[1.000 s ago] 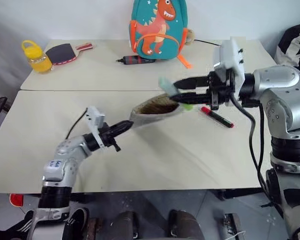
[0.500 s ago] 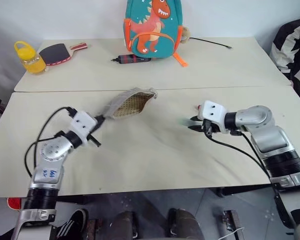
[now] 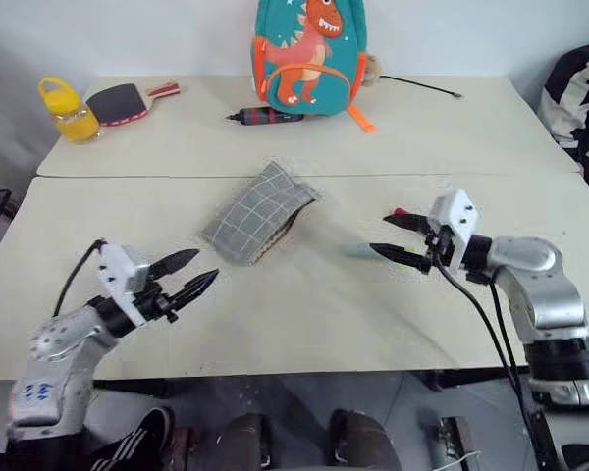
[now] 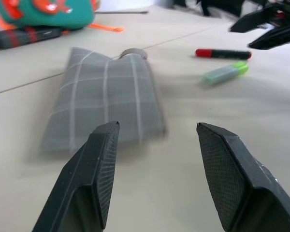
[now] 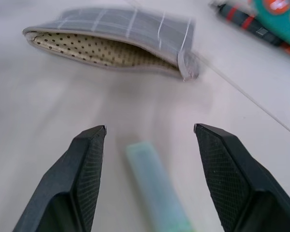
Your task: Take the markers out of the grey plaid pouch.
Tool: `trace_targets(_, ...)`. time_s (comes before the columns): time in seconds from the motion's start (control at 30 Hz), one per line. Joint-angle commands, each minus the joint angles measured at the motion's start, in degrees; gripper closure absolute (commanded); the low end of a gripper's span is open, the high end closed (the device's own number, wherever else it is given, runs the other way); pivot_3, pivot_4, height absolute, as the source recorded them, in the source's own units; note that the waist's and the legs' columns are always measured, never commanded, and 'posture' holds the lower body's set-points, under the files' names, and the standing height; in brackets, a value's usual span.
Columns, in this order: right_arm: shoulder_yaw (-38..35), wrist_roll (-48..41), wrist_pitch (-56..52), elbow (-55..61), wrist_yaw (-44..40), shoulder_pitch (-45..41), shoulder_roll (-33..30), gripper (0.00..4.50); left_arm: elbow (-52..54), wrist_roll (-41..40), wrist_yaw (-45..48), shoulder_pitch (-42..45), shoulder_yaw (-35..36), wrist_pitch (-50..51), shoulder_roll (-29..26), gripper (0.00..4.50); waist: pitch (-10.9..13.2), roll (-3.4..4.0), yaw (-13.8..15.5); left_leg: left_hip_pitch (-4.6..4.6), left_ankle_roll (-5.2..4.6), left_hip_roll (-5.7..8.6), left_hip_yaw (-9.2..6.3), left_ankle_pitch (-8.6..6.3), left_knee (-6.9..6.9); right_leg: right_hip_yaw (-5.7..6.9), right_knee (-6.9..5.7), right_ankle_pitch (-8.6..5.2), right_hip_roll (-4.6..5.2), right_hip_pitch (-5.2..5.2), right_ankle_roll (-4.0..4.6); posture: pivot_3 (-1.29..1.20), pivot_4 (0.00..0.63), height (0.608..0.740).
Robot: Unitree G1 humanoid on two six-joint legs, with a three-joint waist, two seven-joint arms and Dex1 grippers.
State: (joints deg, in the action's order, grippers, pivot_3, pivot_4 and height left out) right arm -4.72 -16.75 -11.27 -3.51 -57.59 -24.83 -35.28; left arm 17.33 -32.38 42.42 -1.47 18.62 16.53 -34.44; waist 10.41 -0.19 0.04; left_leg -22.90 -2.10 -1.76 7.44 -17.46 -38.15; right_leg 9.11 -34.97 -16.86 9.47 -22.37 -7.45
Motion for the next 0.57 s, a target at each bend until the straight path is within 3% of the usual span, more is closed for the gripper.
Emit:
trace_targets(0.03,-7.16,-2.81,5.20,3.09,2.68,7.95,0.45,1.48,1.92,-2.19,-2.59,-3.39,6.25,0.94,0.16,1.77,-0.01,-0.01,0.17,-0.02,-0.02,0.01,0.00,0.01,-0.01,-0.01,0.03,0.00,0.01,0.00,0.00,0.00,0.150,0.740)
trace_targets(0.13,-11.32,-6.58,4.97,3.64,3.62,13.06,1.15,1.48,0.95,-0.79,-2.09,-6.81,8.44,-0.67,-0.05,1.77,-0.01,0.00,-0.03,-0.01,-0.02,0.01,0.01,0.01,0.00,-0.04,0.04,0.00,0.01,-0.01,0.00,0.00,0.150,0.740)
trace_targets(0.23,-13.94,-7.25,8.20,2.47,2.52,17.85,0.39,0.90,-1.31,1.24,-2.05,-9.73,10.10,-3.36,0.48,1.74,-0.02,0.02,-0.16,0.01,-0.01,-0.02,0.06,0.01,0.01,-0.06,-0.01,-0.01,-0.01,-0.03,0.02,0.00,0.150,0.740)
trace_targets(0.33,-14.93,-7.46,9.91,1.62,1.65,20.90,0.30,0.02,-3.96,2.43,-2.38,-10.67,11.02,-5.98,1.06,1.74,-0.03,0.03,-0.24,0.09,0.00,-0.04,0.13,0.00,0.07,-0.11,0.00,-0.03,-0.02,-0.03,0.05,0.00,0.150,0.740)
trace_targets(0.57,-14.81,-4.72,16.18,-2.41,2.54,21.83,0.02,0.02,-7.51,4.65,-2.10,-11.45,10.31,-9.77,1.96,1.74,-0.03,0.04,-0.23,0.16,0.00,-0.06,0.24,-0.01,0.08,-0.21,-0.02,-0.03,0.01,-0.05,0.06,0.00,0.150,0.740)
